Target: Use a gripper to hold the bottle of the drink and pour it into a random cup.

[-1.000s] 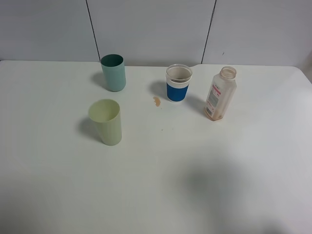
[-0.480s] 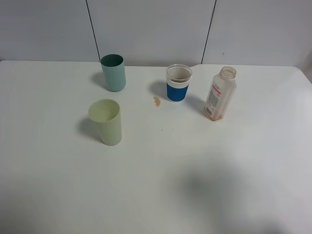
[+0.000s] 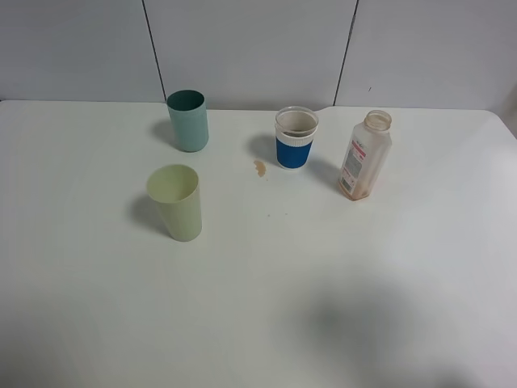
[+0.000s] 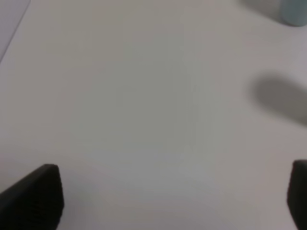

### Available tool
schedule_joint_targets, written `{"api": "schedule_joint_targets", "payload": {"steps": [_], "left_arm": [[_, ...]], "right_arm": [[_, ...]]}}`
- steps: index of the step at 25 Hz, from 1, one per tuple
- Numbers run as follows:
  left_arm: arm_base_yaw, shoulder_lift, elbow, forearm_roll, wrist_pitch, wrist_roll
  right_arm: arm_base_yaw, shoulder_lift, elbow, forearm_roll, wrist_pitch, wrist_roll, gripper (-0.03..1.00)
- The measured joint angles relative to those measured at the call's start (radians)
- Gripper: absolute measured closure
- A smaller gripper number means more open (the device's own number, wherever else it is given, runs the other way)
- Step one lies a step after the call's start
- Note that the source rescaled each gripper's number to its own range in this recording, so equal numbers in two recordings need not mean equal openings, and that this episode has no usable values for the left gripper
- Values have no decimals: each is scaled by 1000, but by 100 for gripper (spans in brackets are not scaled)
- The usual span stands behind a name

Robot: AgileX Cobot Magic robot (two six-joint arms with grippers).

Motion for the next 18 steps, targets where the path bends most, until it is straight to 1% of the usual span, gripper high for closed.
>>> {"api": "schedule_joint_targets", "payload": {"steps": [5,15,18], "left_arm": [[0,0,0,0,0,0],[0,0,0,0,0,0],[0,0,0,0,0,0]], "right_arm": [[0,0,4,0,42,0,18],[0,0,15,0,51,3,20],[0,0,15,-17,51,11,20]]}}
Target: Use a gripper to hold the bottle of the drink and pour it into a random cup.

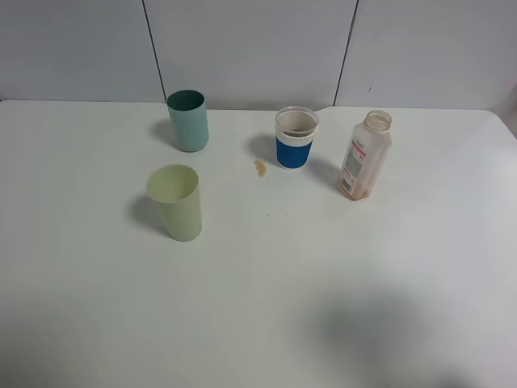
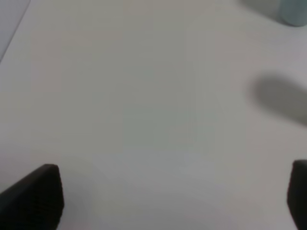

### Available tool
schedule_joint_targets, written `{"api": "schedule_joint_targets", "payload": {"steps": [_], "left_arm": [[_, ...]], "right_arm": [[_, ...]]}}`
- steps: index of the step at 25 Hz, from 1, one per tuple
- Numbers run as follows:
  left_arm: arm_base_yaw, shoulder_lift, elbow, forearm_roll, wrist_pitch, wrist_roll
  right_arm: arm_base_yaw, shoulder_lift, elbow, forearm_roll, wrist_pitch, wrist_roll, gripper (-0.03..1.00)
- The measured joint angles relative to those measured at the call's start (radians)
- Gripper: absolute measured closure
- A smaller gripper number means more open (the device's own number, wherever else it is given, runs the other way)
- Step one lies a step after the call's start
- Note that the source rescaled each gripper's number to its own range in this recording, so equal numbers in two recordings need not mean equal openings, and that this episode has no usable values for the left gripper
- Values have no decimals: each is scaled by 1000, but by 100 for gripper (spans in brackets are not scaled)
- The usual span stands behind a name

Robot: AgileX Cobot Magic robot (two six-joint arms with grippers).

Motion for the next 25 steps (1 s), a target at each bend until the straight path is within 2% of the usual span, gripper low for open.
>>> {"api": "schedule_joint_targets", "payload": {"steps": [18,21,25], "left_arm": [[0,0,0,0,-1,0],[0,0,0,0,-1,0],[0,0,0,0,-1,0]], "right_arm": [[-12,0,0,-3,0,0,20],[-68,0,0,-3,0,0,20],[-206,0,0,-3,0,0,20]]}}
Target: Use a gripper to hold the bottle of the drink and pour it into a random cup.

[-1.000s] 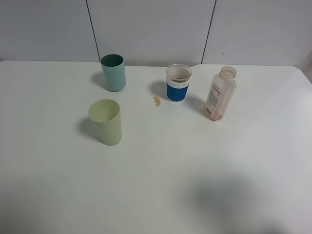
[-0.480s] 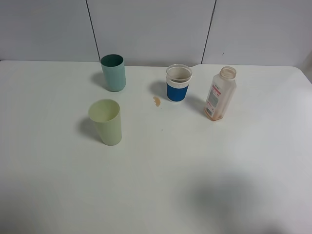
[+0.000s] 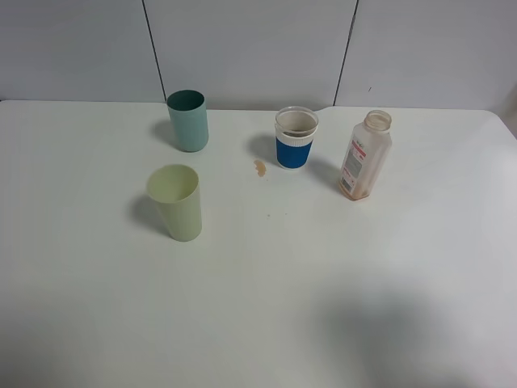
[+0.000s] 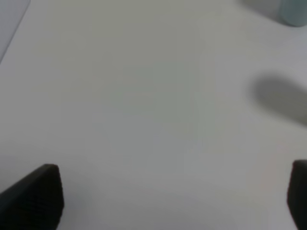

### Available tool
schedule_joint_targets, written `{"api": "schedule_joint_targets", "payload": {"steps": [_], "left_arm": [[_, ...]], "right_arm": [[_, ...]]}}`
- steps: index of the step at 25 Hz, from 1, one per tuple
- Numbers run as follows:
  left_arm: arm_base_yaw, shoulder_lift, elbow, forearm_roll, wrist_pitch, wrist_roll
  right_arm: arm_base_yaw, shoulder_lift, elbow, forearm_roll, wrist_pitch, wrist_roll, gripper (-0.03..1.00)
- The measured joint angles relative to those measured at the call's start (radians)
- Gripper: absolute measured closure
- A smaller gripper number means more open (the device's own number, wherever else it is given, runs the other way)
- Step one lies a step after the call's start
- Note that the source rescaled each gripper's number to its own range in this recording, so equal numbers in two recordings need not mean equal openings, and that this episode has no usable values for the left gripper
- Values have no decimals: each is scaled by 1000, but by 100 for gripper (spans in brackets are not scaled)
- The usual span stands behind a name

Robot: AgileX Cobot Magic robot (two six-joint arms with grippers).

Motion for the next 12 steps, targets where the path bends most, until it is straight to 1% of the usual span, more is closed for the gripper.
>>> {"api": "schedule_joint_targets", "payload": {"steps": [3,5,7,12], "left_arm": [[0,0,0,0,0,0],[0,0,0,0,0,0],[0,0,0,0,0,0],[0,0,0,0,0,0]], "right_arm": [[-114,0,0,0,0,0,20],[-160,0,0,0,0,0,20],[-177,0,0,0,0,0,20],[-180,0,0,0,0,0,20]]}}
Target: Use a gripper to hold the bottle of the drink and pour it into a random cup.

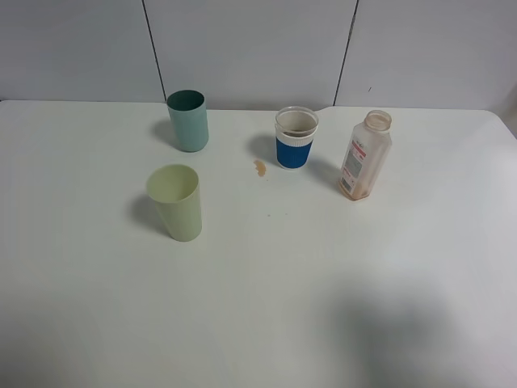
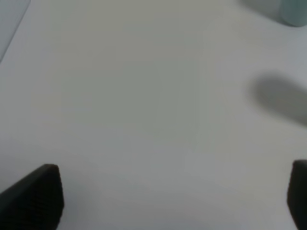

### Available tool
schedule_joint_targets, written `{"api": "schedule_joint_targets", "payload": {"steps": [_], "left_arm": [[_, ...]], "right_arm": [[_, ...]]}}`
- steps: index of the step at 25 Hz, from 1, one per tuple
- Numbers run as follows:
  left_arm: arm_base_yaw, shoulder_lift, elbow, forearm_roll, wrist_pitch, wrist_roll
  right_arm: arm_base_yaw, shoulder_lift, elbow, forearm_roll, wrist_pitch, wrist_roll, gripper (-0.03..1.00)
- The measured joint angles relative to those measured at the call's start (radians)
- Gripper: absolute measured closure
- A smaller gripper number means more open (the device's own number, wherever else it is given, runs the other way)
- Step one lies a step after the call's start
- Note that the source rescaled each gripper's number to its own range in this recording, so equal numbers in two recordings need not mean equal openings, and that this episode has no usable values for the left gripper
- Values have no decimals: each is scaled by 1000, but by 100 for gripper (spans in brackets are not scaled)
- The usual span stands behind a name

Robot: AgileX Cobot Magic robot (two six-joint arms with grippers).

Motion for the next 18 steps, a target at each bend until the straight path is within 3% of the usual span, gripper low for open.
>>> {"api": "schedule_joint_targets", "payload": {"steps": [18], "left_arm": [[0,0,0,0,0,0]], "right_arm": [[0,0,0,0,0,1,20]]}}
